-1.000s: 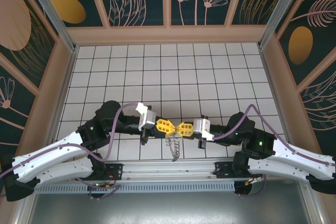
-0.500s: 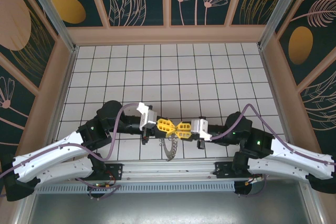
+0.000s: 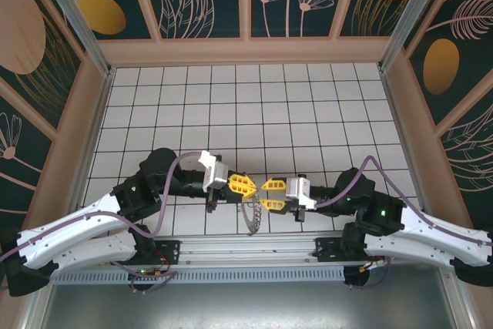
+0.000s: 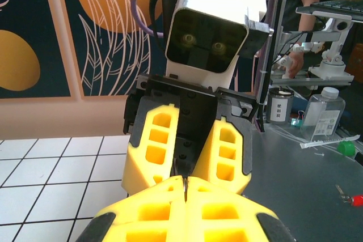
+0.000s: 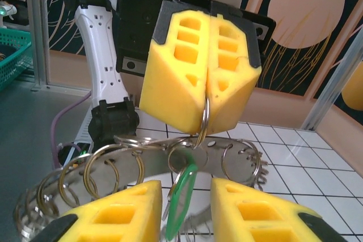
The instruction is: Put the keys on the keyring
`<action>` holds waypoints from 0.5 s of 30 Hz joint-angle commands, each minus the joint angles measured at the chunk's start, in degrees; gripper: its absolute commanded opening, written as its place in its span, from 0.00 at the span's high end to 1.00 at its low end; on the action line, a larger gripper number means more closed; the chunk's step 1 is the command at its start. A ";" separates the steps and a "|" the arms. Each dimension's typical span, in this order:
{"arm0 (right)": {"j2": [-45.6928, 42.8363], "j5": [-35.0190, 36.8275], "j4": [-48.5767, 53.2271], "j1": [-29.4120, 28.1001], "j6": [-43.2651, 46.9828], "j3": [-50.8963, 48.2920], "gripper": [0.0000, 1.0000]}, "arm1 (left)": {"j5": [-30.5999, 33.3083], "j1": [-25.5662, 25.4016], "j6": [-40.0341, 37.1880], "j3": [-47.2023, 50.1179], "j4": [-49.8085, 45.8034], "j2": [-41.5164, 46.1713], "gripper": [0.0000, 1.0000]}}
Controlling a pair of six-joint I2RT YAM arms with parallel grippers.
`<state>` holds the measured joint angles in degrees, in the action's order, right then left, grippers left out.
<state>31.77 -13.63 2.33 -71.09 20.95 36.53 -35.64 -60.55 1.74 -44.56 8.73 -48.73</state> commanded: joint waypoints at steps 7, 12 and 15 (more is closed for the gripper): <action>1.50 -1.36 -4.54 -0.29 -2.14 -2.03 0.68 | -1.33 -0.13 -0.84 -2.20 2.43 0.48 1.00; 2.57 -2.03 -5.36 -0.28 -2.31 -2.69 0.68 | -1.14 -0.17 -0.68 -2.04 2.44 0.57 1.00; 2.28 -1.45 -5.43 -0.31 -1.67 -2.78 0.77 | -0.96 -0.13 -0.59 -1.82 2.43 0.74 1.00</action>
<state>34.54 -14.68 -0.23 -71.11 19.29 34.59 -35.75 -60.55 1.74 -44.58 8.75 -48.73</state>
